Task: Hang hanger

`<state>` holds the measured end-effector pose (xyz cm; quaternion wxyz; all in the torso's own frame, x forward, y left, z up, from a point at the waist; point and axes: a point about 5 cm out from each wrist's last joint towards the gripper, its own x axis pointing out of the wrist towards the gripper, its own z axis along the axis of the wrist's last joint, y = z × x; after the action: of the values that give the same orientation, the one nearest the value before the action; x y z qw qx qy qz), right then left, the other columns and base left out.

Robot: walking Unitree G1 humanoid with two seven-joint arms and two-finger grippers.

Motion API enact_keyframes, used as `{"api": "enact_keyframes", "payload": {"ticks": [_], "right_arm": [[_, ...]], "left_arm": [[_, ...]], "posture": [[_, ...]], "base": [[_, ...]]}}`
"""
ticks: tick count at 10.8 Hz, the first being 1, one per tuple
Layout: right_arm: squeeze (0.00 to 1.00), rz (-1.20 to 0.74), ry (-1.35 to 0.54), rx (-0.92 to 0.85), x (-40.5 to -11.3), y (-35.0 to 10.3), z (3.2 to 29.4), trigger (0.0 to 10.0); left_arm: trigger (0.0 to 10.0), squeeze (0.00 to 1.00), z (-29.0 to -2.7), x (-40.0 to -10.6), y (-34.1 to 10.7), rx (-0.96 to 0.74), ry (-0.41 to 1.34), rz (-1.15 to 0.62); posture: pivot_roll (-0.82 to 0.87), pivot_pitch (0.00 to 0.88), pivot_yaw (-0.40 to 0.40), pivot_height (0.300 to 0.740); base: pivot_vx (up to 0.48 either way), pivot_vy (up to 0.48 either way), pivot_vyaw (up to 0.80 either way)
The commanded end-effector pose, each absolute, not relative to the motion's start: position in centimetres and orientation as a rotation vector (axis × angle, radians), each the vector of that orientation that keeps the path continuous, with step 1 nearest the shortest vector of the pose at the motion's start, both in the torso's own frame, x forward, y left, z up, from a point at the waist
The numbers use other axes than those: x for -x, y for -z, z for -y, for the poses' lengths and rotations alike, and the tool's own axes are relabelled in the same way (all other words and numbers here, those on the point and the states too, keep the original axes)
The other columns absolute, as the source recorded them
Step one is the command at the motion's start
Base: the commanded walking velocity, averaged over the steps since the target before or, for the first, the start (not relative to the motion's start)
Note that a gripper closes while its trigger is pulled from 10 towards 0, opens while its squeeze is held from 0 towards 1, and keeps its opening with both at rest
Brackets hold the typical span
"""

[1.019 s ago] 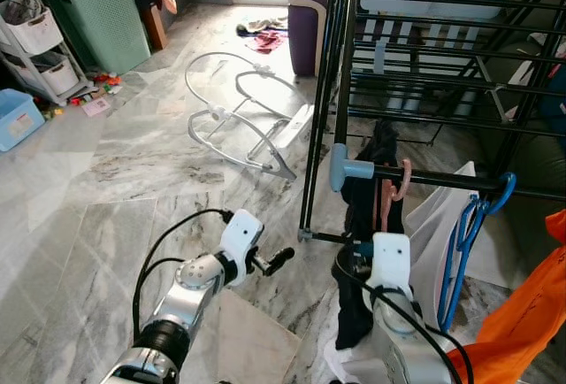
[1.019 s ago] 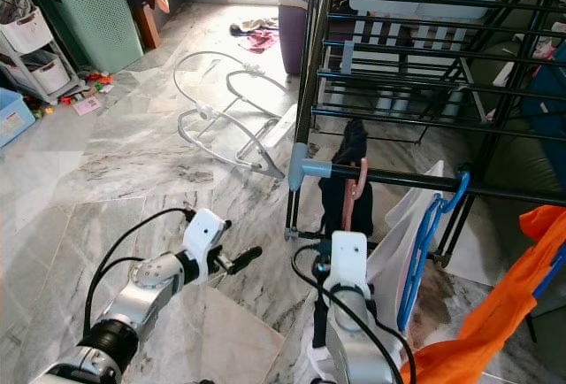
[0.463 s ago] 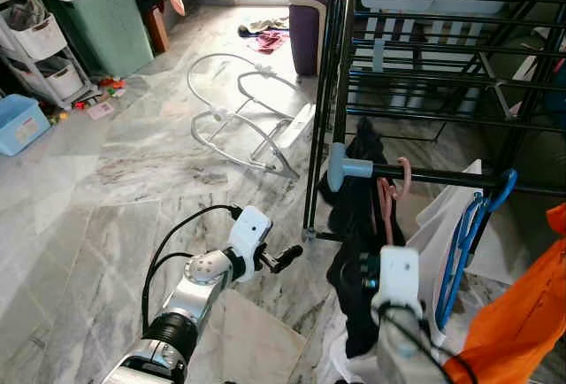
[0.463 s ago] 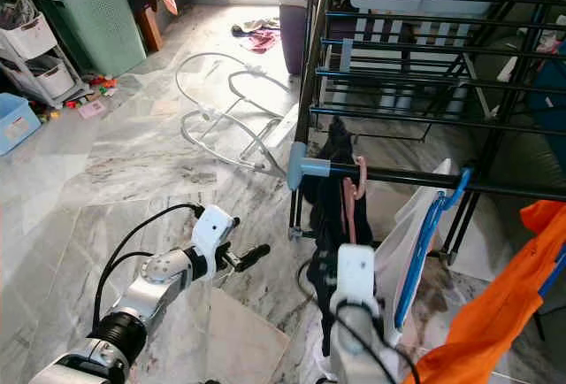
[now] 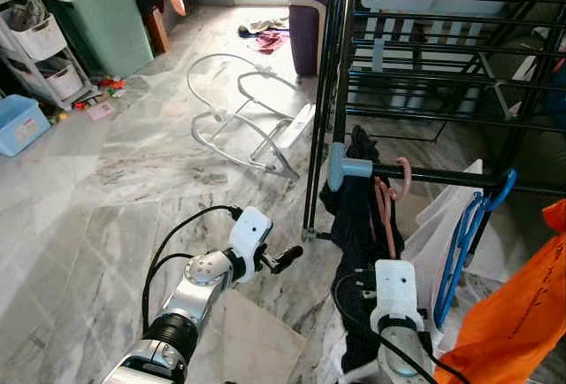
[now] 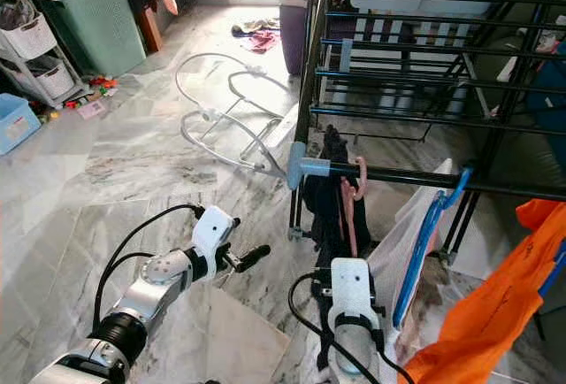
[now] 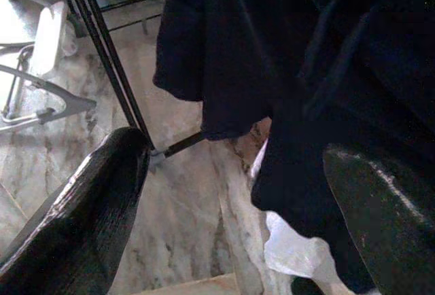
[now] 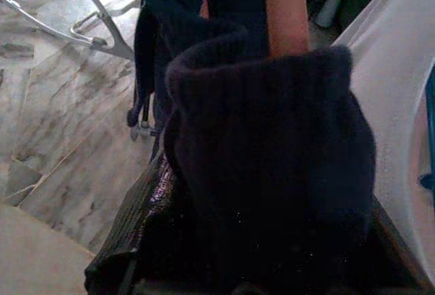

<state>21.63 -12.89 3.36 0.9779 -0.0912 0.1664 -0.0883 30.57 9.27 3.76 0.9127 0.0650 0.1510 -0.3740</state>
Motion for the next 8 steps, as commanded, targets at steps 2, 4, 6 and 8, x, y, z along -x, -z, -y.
{"api": "enact_keyframes", "payload": {"ticks": [2, 4, 6, 8], "right_arm": [[0.96, -0.282, 0.173, 0.231, -22.0, -4.1, 12.6, 10.0], [0.79, -0.302, 0.163, 0.22, -22.0, -3.7, 12.4, 10.0], [0.59, -0.318, 0.15, 0.209, -21.6, -3.4, 12.4, 10.0], [0.0, -0.324, 0.144, 0.226, -20.5, -2.9, 12.8, 10.0]], "left_arm": [[10.0, 0.0, -9.4, -30.6, -3.7, -0.156, 0.772, -0.319], [10.0, 0.0, -9.4, -30.7, -3.7, -0.158, 0.772, -0.317], [10.0, 0.0, -9.5, -30.7, -3.7, -0.159, 0.767, -0.318], [10.0, 0.0, -9.5, -30.7, -3.7, -0.16, 0.765, -0.319]], "posture": [[-0.09, 0.077, 0.064, 0.74], [-0.09, 0.078, 0.062, 0.74], [-0.08, 0.079, 0.06, 0.74], [-0.09, 0.081, 0.061, 0.74]], "base": [[0.0, 0.0, 0.0], [0.0, 0.0, 0.0], [0.0, 0.0, 0.0], [0.0, 0.0, 0.0]]}}
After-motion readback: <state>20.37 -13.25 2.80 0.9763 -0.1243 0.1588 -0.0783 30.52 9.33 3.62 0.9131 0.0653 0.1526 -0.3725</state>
